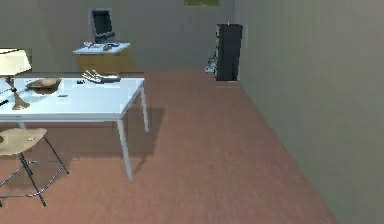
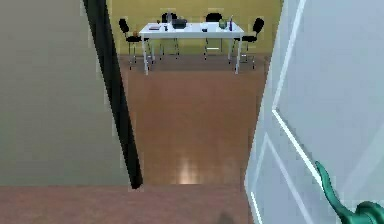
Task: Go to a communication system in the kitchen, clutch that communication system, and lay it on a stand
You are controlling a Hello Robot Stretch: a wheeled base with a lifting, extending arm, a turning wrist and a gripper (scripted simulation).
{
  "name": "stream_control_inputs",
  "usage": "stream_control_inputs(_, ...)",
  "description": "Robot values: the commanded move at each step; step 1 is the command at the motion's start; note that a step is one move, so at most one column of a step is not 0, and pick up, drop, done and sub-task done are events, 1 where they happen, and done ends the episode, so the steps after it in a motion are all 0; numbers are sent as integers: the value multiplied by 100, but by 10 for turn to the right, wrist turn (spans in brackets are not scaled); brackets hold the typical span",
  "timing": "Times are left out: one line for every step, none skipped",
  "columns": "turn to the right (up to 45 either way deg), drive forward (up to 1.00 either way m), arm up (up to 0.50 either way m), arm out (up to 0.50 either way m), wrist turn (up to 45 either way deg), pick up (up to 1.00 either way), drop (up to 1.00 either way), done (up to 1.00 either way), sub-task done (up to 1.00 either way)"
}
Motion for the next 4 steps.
stream_control_inputs(270, 0, 0, 0, 0, 0, 0, 0, 0)
stream_control_inputs(0, 5, 0, 0, 0, 0, 0, 0, 0)
stream_control_inputs(450, 0, 0, 0, 0, 0, 0, 0, 0)
stream_control_inputs(120, 0, 0, 0, 0, 0, 0, 0, 0)
